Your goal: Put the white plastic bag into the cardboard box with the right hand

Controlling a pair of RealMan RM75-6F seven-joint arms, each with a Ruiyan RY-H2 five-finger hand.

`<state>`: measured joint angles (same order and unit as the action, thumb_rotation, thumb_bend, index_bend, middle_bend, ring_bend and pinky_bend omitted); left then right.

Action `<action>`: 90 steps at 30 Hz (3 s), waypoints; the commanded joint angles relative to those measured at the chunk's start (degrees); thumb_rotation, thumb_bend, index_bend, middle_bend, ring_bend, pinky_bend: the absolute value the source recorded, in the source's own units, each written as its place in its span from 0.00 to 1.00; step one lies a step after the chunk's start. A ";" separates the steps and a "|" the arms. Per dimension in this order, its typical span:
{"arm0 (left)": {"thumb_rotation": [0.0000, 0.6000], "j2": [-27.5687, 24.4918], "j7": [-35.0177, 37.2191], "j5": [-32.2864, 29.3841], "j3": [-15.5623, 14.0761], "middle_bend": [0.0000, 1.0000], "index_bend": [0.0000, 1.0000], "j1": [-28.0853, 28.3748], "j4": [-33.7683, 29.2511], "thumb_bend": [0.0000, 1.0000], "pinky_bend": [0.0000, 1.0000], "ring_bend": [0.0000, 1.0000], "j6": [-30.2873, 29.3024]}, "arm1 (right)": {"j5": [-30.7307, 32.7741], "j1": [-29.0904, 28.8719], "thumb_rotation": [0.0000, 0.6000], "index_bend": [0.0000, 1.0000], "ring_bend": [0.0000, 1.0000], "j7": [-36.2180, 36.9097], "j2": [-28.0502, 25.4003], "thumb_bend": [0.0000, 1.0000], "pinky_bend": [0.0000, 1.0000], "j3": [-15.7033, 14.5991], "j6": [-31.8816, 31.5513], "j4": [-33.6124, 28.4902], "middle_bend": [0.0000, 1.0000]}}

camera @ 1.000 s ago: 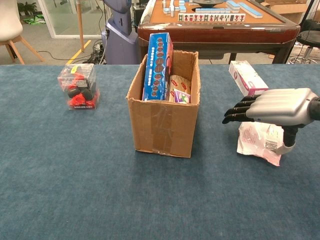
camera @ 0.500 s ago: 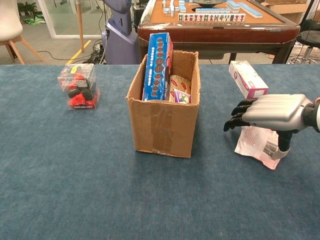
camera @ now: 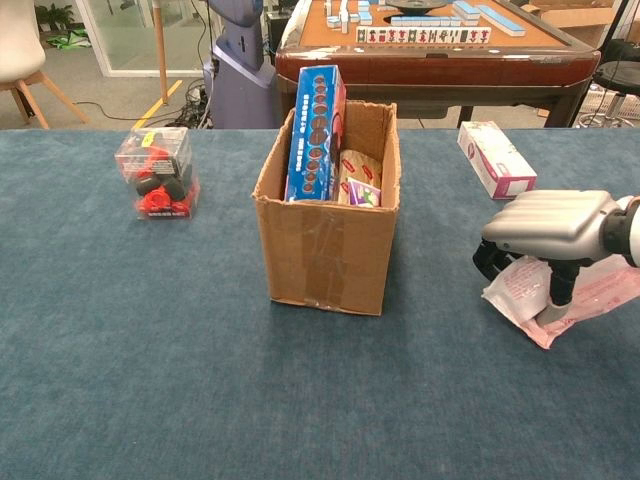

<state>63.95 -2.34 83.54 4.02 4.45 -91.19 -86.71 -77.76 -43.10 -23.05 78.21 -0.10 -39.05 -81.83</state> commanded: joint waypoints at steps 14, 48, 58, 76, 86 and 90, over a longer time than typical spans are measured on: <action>1.00 -0.03 -0.52 -0.01 -0.13 0.06 0.14 0.00 -0.38 0.10 0.33 0.06 0.23 | -2.98 1.16 1.00 0.64 0.64 5.68 -6.26 0.00 0.69 2.93 -8.41 -7.07 0.71; 1.00 -0.93 -0.06 0.07 0.03 0.06 0.14 -0.87 -1.21 0.10 0.33 0.06 -1.14 | -12.98 -12.73 1.00 0.64 0.65 15.59 8.18 0.00 0.69 14.68 -19.97 5.68 0.71; 1.00 -1.34 0.81 -0.10 0.24 0.06 0.14 -1.22 -1.16 0.10 0.33 0.06 -1.59 | -12.53 -15.23 1.00 0.64 0.60 16.85 12.26 0.00 0.69 12.57 -16.70 9.96 0.67; 1.00 -1.87 1.31 0.01 0.47 0.06 0.14 -1.27 -1.40 0.10 0.33 0.06 -1.73 | -9.79 -16.20 1.00 0.19 0.13 17.07 10.96 0.00 0.24 12.96 -15.56 7.83 0.16; 1.00 -1.94 1.63 0.58 0.26 0.06 0.14 -1.48 -1.38 0.10 0.33 0.06 -2.11 | -6.36 -9.39 1.00 0.19 0.13 4.17 -0.51 0.00 0.24 12.71 -21.21 -7.84 0.16; 1.00 -1.87 1.32 0.98 0.13 0.06 0.14 -1.52 -1.51 0.10 0.33 0.06 -2.28 | -5.27 -4.37 1.00 0.19 0.13 -0.81 -6.94 0.00 0.24 11.23 -25.27 -15.83 0.16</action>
<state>62.07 -0.98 84.47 4.17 2.93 -92.68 -88.96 -84.30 -51.15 -20.07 75.60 12.20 -61.21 -92.85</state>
